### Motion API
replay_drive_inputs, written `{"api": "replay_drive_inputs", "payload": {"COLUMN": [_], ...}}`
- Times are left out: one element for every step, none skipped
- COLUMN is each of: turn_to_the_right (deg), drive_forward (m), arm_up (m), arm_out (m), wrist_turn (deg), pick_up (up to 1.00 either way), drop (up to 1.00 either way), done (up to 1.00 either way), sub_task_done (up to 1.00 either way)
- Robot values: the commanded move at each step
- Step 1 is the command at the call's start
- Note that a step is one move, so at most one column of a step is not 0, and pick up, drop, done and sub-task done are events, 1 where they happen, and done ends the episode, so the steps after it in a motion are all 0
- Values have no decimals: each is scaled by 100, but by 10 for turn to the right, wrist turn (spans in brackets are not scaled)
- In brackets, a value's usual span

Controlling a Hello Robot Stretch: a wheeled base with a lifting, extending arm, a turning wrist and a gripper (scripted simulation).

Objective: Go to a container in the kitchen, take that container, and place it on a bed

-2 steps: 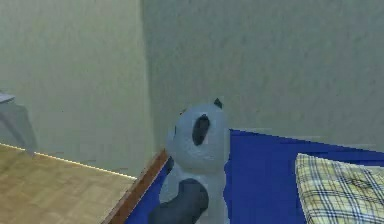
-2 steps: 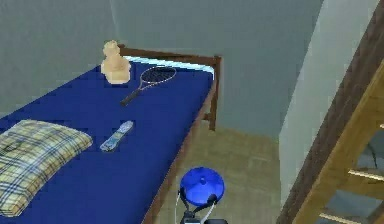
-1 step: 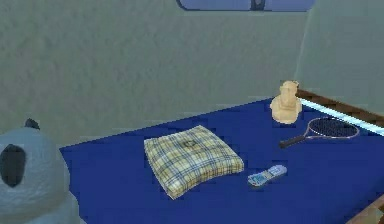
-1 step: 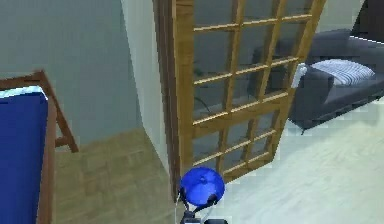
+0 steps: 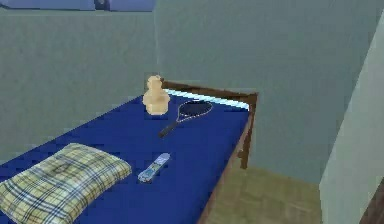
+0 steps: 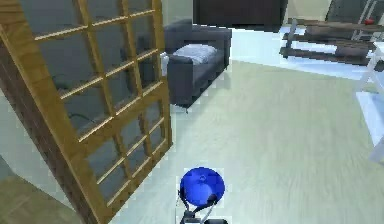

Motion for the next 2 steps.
{"api": "replay_drive_inputs", "payload": {"turn_to_the_right": [-450, -390], "drive_forward": [0, 0], "arm_up": [0, 0], "arm_out": [0, 0], "wrist_turn": [0, 0], "pick_up": [0, 0], "drop": [0, 0], "done": [0, 0], "sub_task_done": [0, 0]}}
